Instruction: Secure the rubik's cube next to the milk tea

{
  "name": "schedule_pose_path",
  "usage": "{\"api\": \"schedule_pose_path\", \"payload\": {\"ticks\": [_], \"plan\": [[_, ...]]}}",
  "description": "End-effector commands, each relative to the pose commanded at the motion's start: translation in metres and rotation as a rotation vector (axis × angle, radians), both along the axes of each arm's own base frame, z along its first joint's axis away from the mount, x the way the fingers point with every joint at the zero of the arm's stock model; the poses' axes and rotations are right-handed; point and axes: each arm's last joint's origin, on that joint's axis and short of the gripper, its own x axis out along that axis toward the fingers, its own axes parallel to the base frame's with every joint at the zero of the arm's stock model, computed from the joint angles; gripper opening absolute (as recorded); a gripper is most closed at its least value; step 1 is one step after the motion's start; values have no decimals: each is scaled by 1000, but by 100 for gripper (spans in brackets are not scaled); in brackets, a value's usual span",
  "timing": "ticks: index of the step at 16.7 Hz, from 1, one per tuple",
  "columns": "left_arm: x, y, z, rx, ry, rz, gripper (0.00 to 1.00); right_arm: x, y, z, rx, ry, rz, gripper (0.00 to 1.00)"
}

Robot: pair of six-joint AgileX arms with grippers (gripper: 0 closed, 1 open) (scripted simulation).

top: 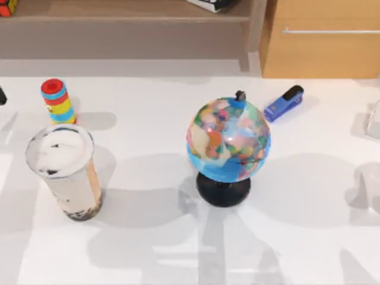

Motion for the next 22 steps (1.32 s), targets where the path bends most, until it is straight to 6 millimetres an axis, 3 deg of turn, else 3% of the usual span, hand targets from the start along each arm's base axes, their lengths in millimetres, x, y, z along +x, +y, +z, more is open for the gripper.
{"api": "schedule_pose_path", "payload": {"ticks": [4,7,10,14,22], "plan": [[76,14,-9,-1,23,-3,100,0,0,0,0,0,0,100],[126,27,-36,-1,41,-4,100,0,0,0,0,0,0,100],[161,38,-67,0,50,-4,100,0,0,0,0,0,0,100],[181,45,-91,2,47,-4,100,0,0,0,0,0,0,100],[190,45,-92,2,48,-5,100,0,0,0,0,0,0,100]]}}
